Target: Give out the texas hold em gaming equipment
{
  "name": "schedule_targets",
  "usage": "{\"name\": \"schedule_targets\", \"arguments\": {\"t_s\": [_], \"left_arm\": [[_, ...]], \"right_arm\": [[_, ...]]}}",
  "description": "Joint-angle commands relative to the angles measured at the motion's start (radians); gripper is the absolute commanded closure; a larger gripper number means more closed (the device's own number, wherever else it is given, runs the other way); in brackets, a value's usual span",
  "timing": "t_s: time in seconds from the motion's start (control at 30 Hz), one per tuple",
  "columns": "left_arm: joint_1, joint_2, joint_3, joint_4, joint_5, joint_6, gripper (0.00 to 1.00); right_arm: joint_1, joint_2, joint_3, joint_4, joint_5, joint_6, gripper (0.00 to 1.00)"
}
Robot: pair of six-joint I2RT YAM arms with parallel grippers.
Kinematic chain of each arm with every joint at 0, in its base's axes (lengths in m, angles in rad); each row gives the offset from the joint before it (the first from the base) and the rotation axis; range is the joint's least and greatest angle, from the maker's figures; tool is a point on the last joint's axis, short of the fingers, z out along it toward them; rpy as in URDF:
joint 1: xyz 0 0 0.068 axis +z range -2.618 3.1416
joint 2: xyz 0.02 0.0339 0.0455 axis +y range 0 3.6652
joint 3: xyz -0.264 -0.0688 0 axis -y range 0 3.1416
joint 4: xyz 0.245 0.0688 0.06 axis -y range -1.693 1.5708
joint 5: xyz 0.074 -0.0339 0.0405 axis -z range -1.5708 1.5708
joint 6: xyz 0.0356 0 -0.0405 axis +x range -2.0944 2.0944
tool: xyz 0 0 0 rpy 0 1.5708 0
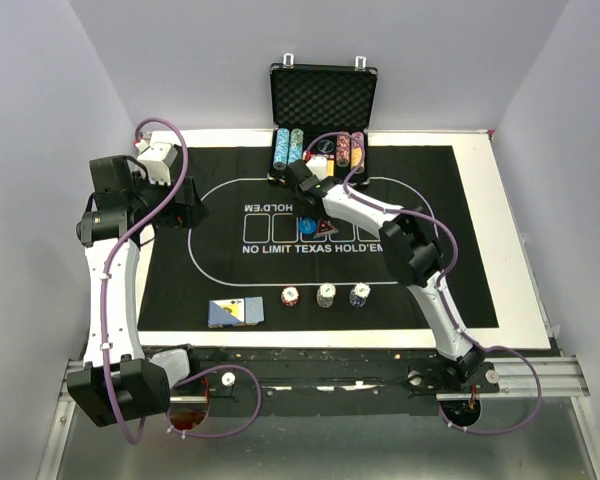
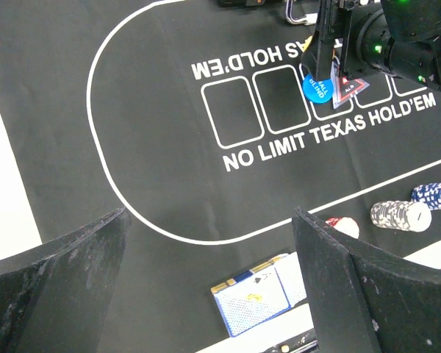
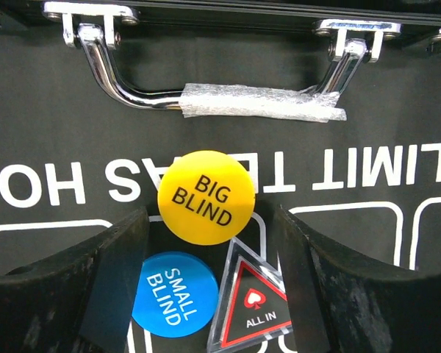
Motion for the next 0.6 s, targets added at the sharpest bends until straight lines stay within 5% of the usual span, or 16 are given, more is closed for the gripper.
{"name": "schedule_targets", "arguments": {"t_s": [0.0,0.33,0.57], "left_arm": [[0.004,-0.018,-0.018,-0.02,-0.014,0.022,0.01],[0.002,-0.024,-0.026,-0.023,-0.012,0.045,0.01],[0.004,-0.032,-0.026,-0.027,-0.021,0.049,0.01]], "right_arm": [[0.006,0.046,0.03,0.013,0.001,0.0,0.28],[0.01,-0.122,-0.181,0.099,0.003,-0.001,0.18],[0.01,-0.003,-0.028,0.03,0.034,-0.023,0.18]]}}
